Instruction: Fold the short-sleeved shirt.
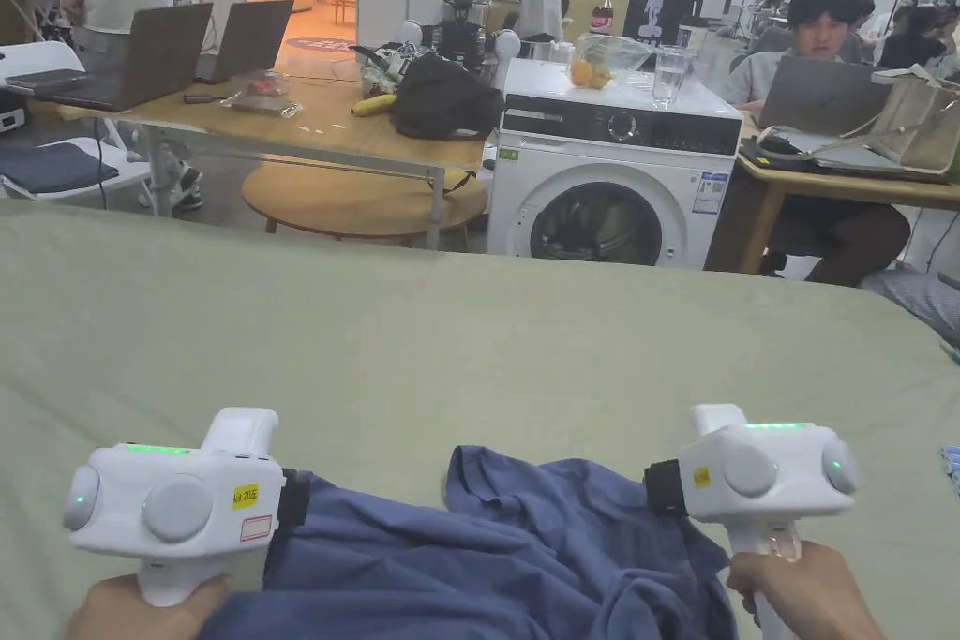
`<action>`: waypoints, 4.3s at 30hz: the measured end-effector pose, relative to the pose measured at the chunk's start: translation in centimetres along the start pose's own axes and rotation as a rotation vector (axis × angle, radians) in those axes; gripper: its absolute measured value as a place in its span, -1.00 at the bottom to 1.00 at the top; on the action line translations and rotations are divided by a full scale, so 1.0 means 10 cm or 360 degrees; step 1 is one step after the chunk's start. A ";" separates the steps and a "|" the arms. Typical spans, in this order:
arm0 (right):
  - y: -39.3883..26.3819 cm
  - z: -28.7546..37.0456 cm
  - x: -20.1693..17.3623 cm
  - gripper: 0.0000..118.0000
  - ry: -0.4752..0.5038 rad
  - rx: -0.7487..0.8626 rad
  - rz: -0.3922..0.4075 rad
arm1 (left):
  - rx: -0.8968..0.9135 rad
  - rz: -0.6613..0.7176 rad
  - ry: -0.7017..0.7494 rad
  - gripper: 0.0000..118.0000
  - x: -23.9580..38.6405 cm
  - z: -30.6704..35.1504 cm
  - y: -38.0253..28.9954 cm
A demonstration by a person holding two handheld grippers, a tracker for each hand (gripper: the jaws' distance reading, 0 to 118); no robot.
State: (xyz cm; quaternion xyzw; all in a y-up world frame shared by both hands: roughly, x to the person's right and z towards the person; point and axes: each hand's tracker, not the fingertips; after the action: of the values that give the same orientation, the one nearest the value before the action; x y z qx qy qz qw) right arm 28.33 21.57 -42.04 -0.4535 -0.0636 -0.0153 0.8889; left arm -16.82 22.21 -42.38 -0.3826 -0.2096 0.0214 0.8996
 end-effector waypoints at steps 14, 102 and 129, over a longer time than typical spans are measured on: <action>-0.19 0.22 0.07 -1.00 -0.0006 0.0255 -0.0002 | 0.0064 0.0077 0.0036 -1.00 -0.22 0.29 0.09; -2.31 1.76 -0.51 -0.19 -0.0274 0.0307 -0.0153 | -0.0052 0.0218 0.0209 -0.37 -0.49 1.64 -1.68; -1.52 1.65 -1.15 -1.00 -0.0186 0.0934 -0.0154 | 0.0362 0.0091 0.0279 -1.00 -0.16 0.99 -0.48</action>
State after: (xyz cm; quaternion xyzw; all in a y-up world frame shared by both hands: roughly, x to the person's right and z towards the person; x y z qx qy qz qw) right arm 14.04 25.62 -21.66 -0.1740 -0.1378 -0.0124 0.9750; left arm -22.76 25.21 -33.54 -0.2845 -0.1154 0.0370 0.9510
